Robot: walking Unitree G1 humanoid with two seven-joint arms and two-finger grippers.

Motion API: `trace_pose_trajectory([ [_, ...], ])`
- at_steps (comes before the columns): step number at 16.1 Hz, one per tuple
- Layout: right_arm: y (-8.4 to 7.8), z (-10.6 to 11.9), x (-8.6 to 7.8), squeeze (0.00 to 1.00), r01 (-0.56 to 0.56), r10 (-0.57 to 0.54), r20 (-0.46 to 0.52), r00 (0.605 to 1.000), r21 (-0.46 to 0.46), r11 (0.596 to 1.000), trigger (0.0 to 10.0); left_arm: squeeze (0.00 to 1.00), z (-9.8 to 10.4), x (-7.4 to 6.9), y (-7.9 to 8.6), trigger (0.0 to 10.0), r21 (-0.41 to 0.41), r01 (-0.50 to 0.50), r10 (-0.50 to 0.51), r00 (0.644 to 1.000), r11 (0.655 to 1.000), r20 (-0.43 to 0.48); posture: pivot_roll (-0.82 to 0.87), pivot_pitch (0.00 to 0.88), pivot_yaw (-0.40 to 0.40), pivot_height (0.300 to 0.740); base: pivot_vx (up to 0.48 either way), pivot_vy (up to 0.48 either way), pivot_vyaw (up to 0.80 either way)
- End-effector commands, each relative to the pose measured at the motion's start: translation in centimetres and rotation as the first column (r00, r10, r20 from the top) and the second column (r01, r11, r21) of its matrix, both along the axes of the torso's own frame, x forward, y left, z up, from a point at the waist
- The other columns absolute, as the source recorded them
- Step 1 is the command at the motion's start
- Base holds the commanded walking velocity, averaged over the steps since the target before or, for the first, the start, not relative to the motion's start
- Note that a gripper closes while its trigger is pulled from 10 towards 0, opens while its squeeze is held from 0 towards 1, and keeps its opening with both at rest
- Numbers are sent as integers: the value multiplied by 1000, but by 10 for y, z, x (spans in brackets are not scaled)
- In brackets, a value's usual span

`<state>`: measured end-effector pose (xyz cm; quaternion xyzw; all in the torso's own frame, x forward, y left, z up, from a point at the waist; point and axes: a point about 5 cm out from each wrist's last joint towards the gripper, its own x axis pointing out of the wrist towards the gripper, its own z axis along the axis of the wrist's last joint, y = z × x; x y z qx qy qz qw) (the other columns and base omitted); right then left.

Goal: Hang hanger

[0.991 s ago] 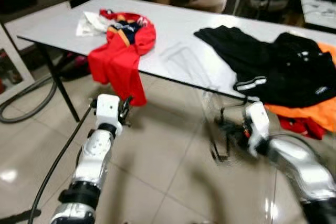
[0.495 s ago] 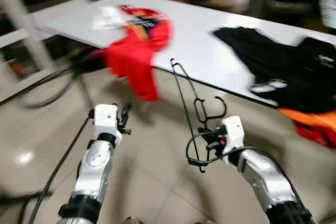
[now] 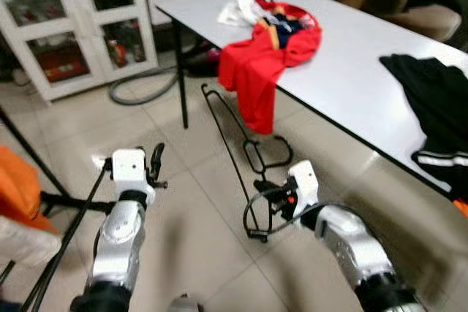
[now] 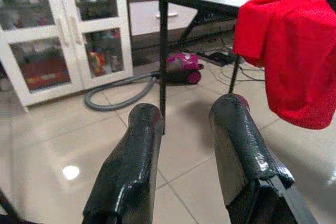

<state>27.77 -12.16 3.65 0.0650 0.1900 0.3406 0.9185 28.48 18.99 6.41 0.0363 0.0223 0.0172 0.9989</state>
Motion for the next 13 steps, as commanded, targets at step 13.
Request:
trace_pose_trajectory([
  [13,-40,-19,-5,0,481,-469,117,875,-110,870,0,0,14,15,-20,10000,83,146,-146,989,986,-7,-72,0,98,740,-123,-104,294],
])
